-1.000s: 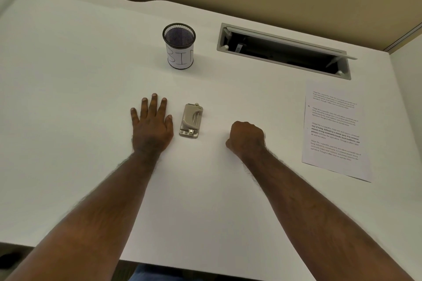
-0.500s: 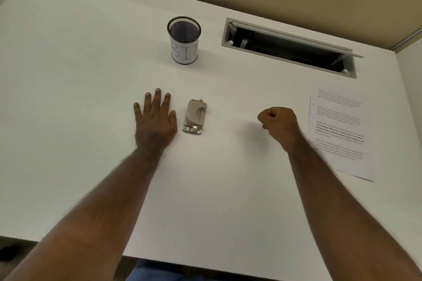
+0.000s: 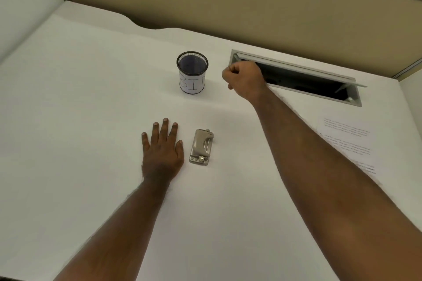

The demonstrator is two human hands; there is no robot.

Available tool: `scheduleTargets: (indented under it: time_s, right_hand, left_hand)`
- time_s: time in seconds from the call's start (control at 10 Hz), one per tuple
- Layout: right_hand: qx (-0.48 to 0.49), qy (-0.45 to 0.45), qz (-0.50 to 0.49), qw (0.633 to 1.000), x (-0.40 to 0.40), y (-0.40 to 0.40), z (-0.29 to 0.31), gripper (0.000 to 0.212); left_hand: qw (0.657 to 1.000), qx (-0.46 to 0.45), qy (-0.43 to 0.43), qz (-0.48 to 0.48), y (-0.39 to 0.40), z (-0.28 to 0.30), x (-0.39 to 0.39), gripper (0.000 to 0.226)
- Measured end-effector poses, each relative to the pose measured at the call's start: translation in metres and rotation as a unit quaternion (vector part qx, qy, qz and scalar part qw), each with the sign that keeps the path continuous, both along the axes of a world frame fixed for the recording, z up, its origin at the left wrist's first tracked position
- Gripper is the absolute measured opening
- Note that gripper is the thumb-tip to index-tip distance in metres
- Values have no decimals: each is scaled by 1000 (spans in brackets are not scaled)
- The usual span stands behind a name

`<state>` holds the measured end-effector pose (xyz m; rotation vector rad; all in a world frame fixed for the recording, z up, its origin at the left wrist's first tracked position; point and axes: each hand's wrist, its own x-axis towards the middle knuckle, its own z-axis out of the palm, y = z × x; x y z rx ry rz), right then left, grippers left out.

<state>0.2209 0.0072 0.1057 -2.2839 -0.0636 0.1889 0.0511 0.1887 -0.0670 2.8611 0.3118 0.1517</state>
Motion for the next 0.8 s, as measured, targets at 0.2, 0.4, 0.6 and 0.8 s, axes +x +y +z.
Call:
scheduleTargets:
  time_s: [0.2,0.4,0.6,0.8]
  right_hand:
    - [-144,-54,46,987,52,64,2,23]
    - [-211,-45,68,974,68,80,1,16]
    - [-160,-34,89,983,69,78,-1,13]
    - [-91,-59,63,992,36,49,0,18]
  left_hand:
    - [1000,2,-3,2,-1,-1,-1,55]
    - [1000,8,-25,-3,-1,-1,-2,55]
    - [1000,5,-3,0,0,0,-1,55]
    - [1000,2,-5,-3,-2,3,0,57]
